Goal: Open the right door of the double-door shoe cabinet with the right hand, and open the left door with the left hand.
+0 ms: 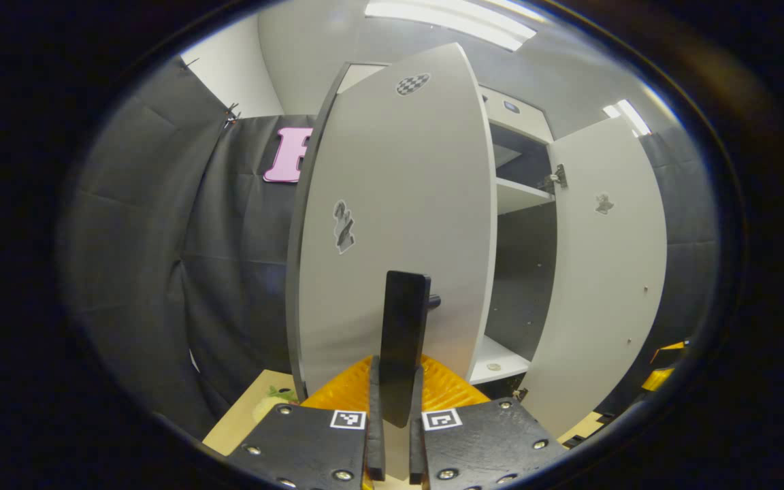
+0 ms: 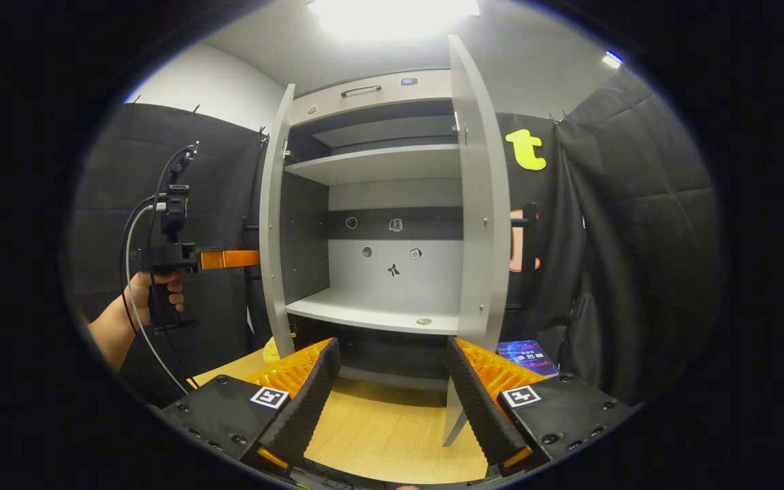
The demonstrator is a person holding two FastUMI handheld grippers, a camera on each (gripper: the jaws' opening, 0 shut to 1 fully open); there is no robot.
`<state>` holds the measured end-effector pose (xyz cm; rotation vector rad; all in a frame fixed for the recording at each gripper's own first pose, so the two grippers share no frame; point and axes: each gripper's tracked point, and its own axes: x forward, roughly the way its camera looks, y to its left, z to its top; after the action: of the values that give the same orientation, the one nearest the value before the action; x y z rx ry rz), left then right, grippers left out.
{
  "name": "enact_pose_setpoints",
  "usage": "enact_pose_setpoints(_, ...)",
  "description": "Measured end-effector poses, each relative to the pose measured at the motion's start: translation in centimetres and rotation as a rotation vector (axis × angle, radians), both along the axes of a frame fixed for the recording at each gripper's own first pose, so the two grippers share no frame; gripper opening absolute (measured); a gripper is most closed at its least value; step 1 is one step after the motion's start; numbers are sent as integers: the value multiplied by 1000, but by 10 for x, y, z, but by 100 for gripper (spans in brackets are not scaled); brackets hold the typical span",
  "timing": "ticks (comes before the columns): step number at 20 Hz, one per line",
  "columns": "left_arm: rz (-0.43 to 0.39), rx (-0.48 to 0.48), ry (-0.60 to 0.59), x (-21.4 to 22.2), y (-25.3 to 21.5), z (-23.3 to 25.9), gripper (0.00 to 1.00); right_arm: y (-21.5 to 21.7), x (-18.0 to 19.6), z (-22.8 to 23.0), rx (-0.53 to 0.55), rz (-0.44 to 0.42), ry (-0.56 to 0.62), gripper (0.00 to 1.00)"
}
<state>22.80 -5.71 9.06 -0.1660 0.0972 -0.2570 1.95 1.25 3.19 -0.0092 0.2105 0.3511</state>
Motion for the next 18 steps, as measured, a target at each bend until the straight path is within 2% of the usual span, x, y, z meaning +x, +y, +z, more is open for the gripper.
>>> enact_pose_setpoints(8,-5,-11,-10,-8,17,1,17,28,2,0,-15,11,-3,98)
enact_pose_setpoints(9,-6,-14,-10,-8,19,0,14,32,1,0,-13,10,-4,98)
enact_pose_setpoints(12,-12,-9,-10,-11,26,-1,14,43,-2,1,-10,12,-3,98)
enact_pose_setpoints(18,17,12,-28,-11,52,-2,16,68,-9,-1,-38,24,0,98)
